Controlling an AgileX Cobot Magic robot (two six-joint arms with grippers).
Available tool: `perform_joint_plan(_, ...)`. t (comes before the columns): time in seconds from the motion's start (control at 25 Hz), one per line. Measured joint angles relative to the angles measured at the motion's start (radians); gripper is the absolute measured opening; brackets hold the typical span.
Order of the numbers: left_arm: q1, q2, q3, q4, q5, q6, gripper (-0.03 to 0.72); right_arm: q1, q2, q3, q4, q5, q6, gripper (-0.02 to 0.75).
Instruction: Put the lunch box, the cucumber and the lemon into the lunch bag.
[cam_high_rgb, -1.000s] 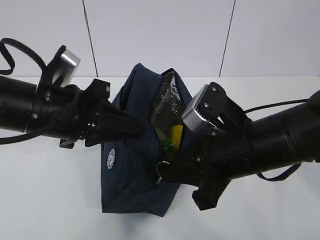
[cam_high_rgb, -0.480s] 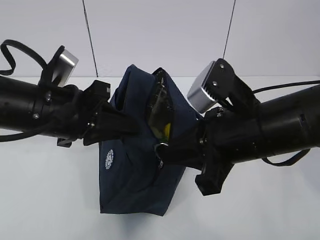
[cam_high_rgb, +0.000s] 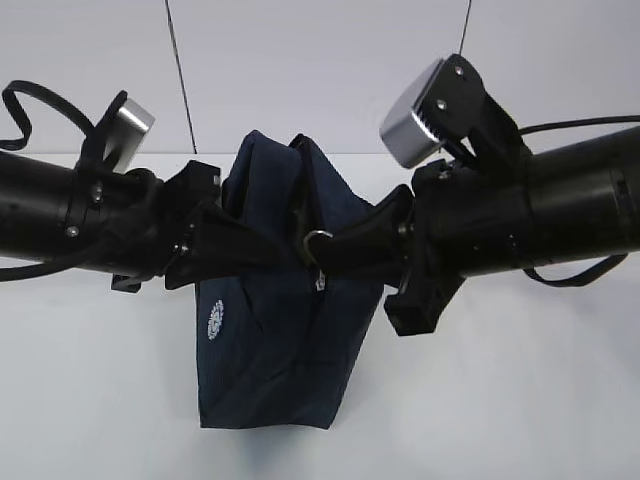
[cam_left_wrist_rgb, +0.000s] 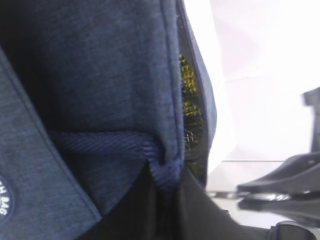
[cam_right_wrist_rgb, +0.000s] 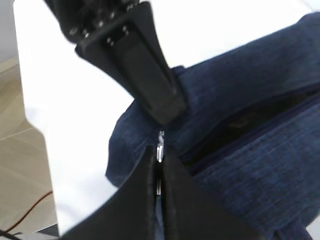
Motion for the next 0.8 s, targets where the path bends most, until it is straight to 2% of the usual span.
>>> perform_joint_plan(0.52,0.0,0.0,0.0,0.0,-0.016,0.005,0.011,0.0,0.015,-0.044,-0.006,-0.014,0.014,0.008)
perform_joint_plan(0.8,-0.001,0.0,0.0,0.0,-0.112,0.095,0.011,0.0,0.017,-0.044,-0.006,-0.012,0.014,0.008)
